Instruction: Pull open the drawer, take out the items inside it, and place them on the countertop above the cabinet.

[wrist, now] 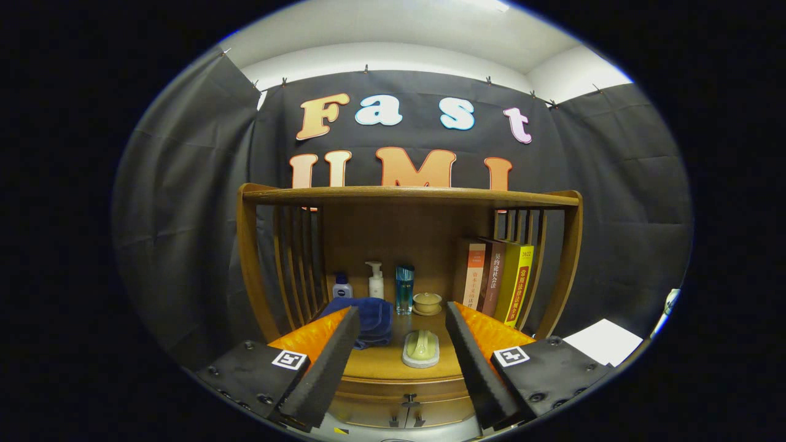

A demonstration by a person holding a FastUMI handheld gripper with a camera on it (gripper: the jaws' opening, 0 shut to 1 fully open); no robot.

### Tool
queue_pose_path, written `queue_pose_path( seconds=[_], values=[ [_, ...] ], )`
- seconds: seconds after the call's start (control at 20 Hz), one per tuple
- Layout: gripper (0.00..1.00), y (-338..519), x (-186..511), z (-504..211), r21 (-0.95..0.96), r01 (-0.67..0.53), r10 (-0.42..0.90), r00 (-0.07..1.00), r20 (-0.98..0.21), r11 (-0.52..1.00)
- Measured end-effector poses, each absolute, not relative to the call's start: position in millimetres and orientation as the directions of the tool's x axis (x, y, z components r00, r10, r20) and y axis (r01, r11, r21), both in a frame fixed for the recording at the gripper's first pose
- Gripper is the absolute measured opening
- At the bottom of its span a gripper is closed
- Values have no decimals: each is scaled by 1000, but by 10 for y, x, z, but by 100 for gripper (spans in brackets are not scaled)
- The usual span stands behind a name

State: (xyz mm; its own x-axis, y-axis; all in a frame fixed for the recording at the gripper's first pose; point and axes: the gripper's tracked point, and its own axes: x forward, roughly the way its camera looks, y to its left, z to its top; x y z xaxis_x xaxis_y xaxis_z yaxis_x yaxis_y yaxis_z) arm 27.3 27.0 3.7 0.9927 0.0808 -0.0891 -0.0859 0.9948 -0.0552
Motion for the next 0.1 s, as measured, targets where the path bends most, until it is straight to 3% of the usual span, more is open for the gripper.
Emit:
queue_pose_path(
  seconds=[0.1],
  values=[
    [95,279,273,12,-55,-90,85,992,-92,994]
  ],
)
